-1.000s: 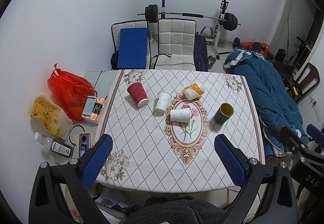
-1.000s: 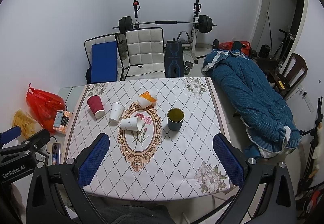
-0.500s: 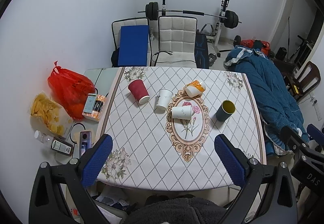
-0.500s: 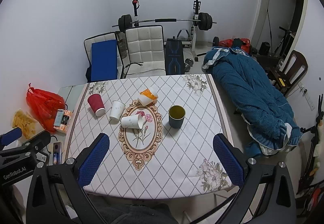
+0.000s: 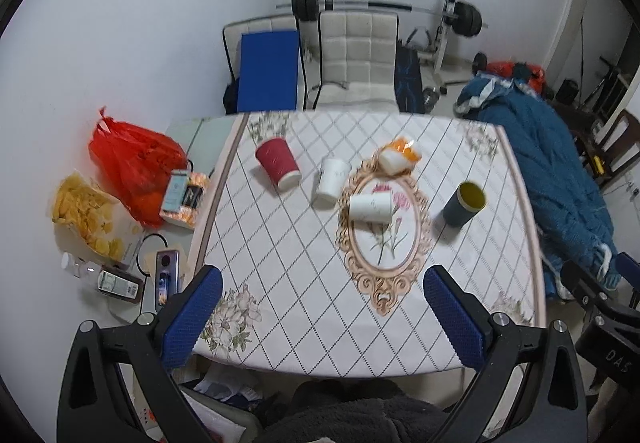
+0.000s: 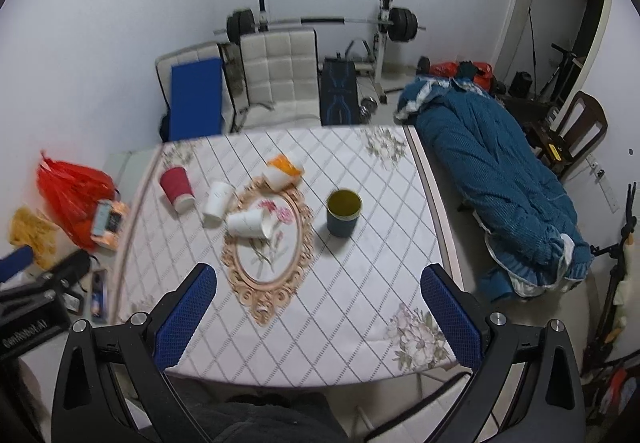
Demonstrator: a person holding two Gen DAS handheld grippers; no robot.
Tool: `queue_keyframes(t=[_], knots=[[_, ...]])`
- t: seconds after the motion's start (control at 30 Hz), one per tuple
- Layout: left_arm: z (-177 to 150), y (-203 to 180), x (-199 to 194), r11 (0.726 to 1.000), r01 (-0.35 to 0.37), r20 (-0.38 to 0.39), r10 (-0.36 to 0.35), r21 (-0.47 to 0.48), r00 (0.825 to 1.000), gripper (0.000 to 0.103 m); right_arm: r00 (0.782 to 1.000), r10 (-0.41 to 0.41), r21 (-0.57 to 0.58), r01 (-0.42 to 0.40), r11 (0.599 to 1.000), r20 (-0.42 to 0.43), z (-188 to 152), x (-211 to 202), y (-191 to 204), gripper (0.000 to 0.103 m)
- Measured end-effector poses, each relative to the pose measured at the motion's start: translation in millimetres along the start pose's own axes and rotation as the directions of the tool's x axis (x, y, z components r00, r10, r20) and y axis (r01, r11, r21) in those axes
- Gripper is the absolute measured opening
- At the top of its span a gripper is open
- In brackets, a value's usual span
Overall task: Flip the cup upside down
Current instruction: 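Move the left gripper toward the white paper cup lying on its side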
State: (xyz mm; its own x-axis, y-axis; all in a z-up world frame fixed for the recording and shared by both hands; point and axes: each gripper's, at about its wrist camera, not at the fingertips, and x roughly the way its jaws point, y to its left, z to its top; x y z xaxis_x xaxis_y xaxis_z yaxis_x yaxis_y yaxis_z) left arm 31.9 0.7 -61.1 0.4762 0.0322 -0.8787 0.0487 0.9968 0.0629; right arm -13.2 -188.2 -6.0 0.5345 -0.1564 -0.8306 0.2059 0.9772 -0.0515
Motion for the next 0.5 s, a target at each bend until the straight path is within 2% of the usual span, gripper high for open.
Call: queue_keyframes(t=[0.2, 0.33, 0.5], knots=[[-9.0, -17.4, 53.2, 0.997, -0.041, -0.078, 0.045, 0.058, 0.996, 0.103, 0.983, -0.035, -0.024, 0.031, 0.999, -0.178, -25.0, 83.8, -12.7, 0.103], [-16.9, -27.1, 91.7, 0.996, -0.056, -0.146, 0.065, 0.064, 0.987, 0.103, 0.956, -0.029, -0.031, 0.021, 0.999, -0.293, -52.4, 139.1, -21.8, 0.103], [-22.2, -32.5, 130.6, 0.996, -0.078, -0.213, 0.084, 0.036, 0.973, 0.103, 0.917, -0.004, -0.015, -0.002, 1.0, -0.398, -79.5, 191.7, -31.7, 0.103]])
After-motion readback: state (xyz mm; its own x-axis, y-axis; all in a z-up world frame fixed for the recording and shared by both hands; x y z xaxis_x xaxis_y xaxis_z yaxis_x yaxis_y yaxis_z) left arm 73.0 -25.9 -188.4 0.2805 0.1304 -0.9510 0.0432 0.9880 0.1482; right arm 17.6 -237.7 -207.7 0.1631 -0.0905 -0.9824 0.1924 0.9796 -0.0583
